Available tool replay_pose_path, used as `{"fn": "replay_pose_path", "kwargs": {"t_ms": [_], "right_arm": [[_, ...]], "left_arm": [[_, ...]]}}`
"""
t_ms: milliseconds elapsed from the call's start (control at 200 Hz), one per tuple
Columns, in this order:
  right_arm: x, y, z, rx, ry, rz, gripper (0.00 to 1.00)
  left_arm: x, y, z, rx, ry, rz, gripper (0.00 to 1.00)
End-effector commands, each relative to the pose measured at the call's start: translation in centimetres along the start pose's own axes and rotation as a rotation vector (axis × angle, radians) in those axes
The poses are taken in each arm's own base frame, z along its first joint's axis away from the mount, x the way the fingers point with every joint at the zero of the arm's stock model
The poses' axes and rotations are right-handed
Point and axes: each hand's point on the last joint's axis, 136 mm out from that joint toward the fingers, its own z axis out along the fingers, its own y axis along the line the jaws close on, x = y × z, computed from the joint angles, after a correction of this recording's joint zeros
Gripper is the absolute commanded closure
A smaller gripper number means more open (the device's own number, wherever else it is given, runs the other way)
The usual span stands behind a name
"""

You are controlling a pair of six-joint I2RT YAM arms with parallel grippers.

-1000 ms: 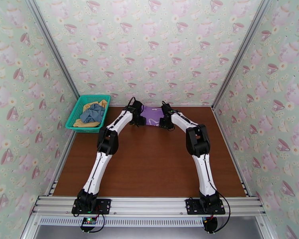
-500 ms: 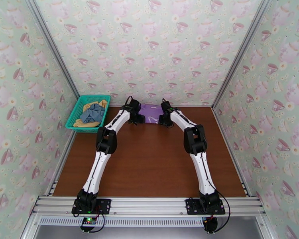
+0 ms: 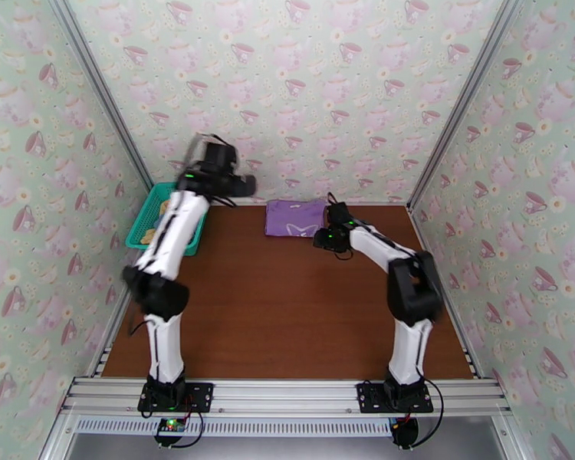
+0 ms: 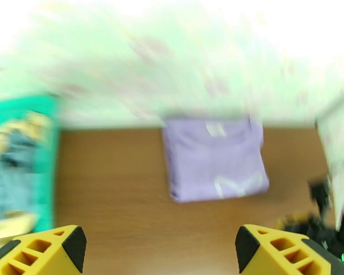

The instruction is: Fold and stack the mixed laundry pile

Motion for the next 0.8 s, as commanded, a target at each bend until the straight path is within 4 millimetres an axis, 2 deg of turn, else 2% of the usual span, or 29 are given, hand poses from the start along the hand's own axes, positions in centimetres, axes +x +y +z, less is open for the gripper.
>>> {"fn": "replay_pose_path", "kwargs": {"t_ms": [0,100,220,366,506,796], "right_arm": [[2.1,2.7,-4.4,-0.094,-0.038,-0.075,0.45],[5.8,3.7,-6.5,-0.11,-0.014,-0.131,0.43],[8.8,4.0,-7.4,-0.132,0.003,-0.14,0.43],[10.9,3.7,-6.8,-0.137,0.025,-0.137,0.42],[12.4,3.3,-5.2,-0.129,0.077,-0.128,0.42],[13.7,2.5,-2.9,-0.082,0.146,-0.118,0.43]], "left_arm": [[5.6,10.0,2.8,-0.22,0.218,-0.099,0.09],[7.2,15.4,4.4,-0.242,0.253,-0.183,0.1],[8.5,19.1,7.2,-0.216,0.257,-0.271,0.1],[8.7,19.9,11.2,-0.146,0.224,-0.31,0.1],[9.3,20.7,15.0,-0.13,0.199,-0.331,0.1],[12.8,22.3,21.4,-0.138,0.275,-0.375,0.12]]}}
